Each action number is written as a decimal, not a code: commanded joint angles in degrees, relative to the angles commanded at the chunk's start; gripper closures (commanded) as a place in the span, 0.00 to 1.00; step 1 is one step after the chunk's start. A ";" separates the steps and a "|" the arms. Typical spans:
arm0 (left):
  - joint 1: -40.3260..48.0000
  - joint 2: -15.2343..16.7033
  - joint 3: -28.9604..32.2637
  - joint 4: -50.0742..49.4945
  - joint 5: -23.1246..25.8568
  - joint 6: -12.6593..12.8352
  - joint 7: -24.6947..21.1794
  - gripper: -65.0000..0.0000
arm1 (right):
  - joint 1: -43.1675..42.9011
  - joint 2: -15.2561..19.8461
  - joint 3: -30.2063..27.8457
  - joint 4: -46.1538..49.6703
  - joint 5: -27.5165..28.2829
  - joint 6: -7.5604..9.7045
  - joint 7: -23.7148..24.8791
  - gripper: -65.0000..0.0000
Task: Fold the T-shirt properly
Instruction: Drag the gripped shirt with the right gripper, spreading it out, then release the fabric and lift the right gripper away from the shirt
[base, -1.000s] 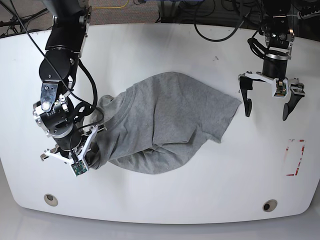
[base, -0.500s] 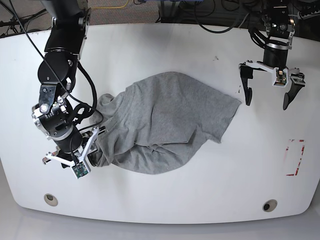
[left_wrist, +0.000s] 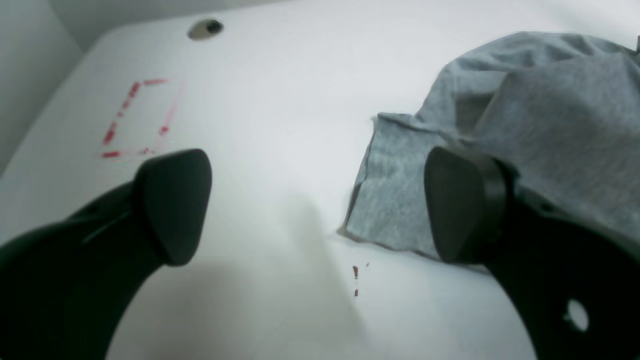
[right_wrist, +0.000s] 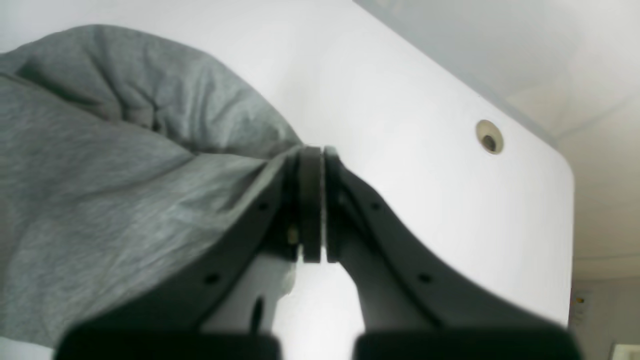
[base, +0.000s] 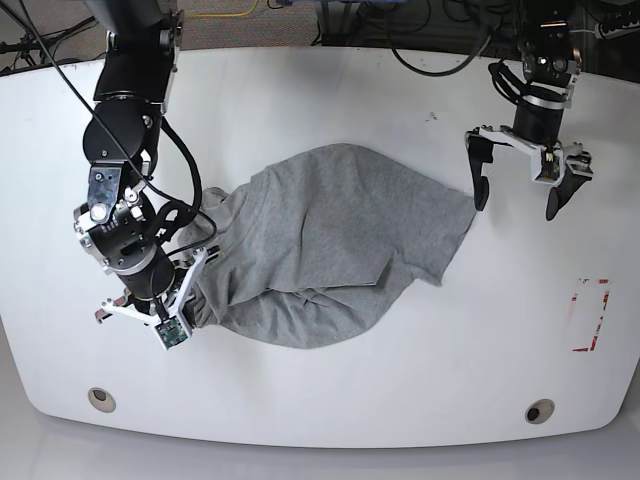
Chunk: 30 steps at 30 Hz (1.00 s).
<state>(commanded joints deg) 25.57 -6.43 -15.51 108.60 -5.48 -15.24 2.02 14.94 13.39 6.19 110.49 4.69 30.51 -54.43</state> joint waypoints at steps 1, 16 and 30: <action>-0.10 -0.05 0.06 -0.08 0.07 0.13 -0.03 0.00 | -0.13 -0.01 -0.05 0.01 -0.10 -0.01 -0.02 1.00; 1.69 -1.30 0.54 2.76 2.24 1.42 -1.82 0.00 | -0.92 -0.18 0.31 0.51 -1.20 0.06 -0.78 0.62; 1.87 -1.05 1.08 2.32 1.90 1.40 -2.41 0.00 | 1.84 -0.51 1.26 -5.34 -0.69 -0.23 0.39 0.21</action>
<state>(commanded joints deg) 27.44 -7.48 -14.44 110.92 -3.59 -13.84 -0.40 16.78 12.88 7.45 105.15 4.00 30.28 -54.04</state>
